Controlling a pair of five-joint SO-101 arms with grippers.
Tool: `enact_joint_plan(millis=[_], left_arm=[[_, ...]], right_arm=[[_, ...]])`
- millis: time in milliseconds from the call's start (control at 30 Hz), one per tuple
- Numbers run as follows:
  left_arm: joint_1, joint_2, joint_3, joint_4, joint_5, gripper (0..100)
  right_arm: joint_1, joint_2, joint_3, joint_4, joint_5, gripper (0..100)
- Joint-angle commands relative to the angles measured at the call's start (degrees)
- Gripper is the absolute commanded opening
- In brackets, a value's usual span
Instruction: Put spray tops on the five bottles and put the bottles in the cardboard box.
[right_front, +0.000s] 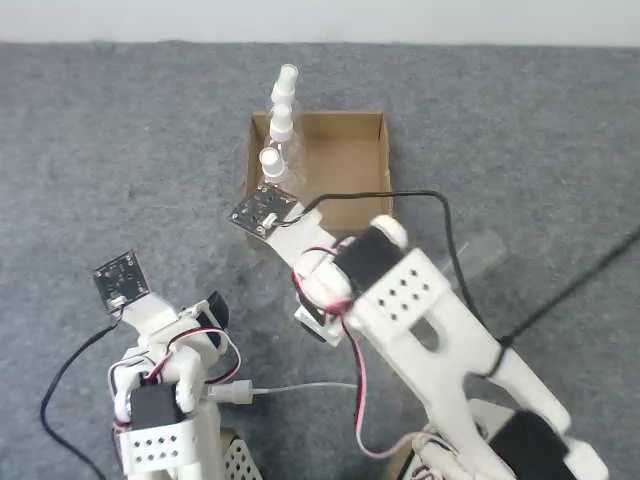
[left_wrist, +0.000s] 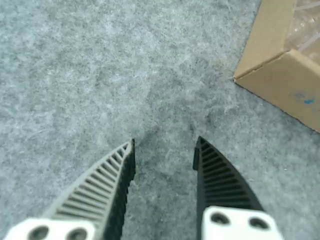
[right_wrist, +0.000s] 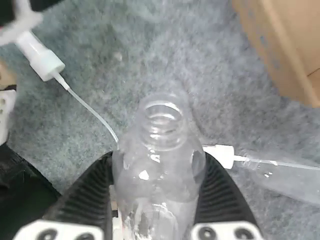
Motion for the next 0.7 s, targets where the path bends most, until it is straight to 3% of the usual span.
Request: enact_joint_plan(millis=[0, 433, 667], left_arm=[[-0.2, -0.4, -0.7, 0.2, -0.3, 19], [-0.2, -0.4, -0.7, 0.2, -0.3, 19], [-0.2, -0.4, -0.7, 0.2, -0.3, 19]], right_arm=[[4.4, -7.8, 0.3, -1.0, 0.9, 3.1], [16.3, -22.4, 15.3, -11.5, 0.9, 3.1], [18.2, -32.5, 24.0, -16.9, 0.9, 3.1]])
